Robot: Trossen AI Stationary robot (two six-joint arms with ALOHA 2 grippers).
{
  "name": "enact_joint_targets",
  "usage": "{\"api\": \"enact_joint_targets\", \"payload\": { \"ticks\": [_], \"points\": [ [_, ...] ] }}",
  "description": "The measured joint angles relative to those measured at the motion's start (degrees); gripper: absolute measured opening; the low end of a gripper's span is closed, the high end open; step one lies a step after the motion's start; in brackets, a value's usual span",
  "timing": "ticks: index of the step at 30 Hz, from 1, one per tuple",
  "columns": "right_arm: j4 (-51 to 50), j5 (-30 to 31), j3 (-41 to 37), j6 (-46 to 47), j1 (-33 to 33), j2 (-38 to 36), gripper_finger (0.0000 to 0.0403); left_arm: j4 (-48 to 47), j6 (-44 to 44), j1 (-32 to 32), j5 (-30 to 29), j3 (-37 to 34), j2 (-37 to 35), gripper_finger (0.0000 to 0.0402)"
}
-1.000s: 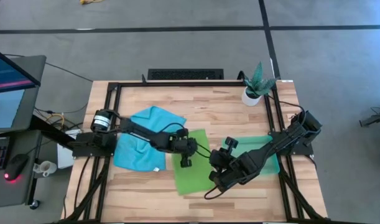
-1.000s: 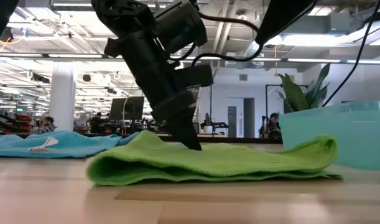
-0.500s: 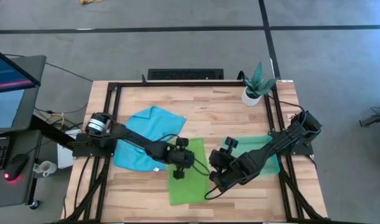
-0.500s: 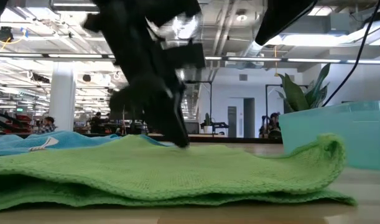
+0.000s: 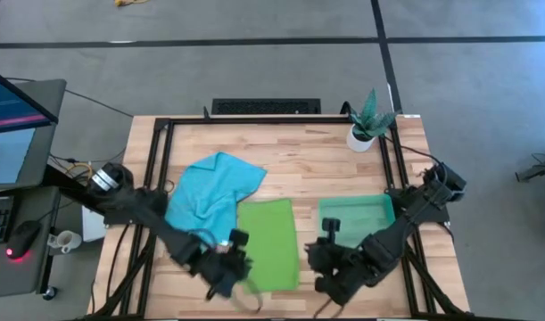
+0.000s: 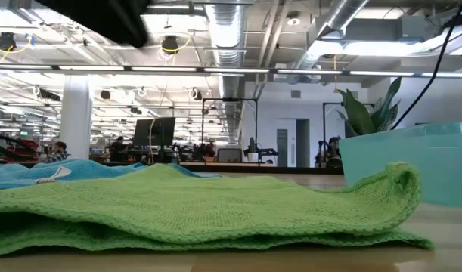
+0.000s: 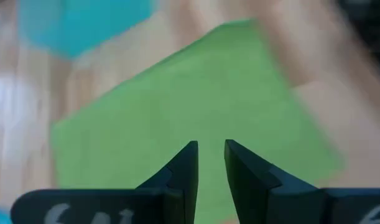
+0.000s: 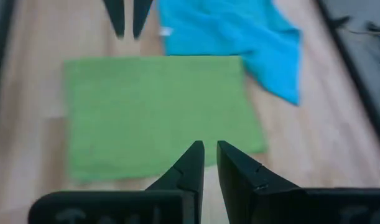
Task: Roll microfiber towels into tight, uniform cylinder then place into a basket
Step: Fold the green towel
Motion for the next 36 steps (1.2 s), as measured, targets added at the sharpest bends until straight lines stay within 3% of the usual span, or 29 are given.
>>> {"api": "enact_joint_targets", "payload": {
  "ticks": [4,11,17,26,30,36],
  "points": [
    [4.42,-4.12,-1.48,-0.05,1.14,0.05,0.0067,-0.74,0.89,-4.99,-4.66,-0.16,0.50,0.0072],
    [12.81,-11.60,-4.12,-2.14,0.75,0.06,0.0075,-1.39,-4.89,-7.55,-4.57,-0.24,0.50,0.0072],
    [23.52,-11.90,-8.98,-5.43,2.17,0.10,0.0126,-2.45,-9.36,-8.03,-2.02,-0.24,0.50,0.0093],
    [37.08,-12.05,-15.39,-16.42,2.78,0.05,0.0213,-0.32,-15.27,-8.03,2.36,-0.22,1.51,0.0190],
    [38.39,-12.03,-15.98,-16.52,3.20,0.06,0.0227,2.95,-16.20,-8.03,4.71,-0.24,5.19,0.0205],
    [39.04,-12.26,-15.98,-20.19,3.66,2.27,0.0227,6.70,-13.64,-7.81,4.09,-0.20,9.14,0.0196]
  ]
}}
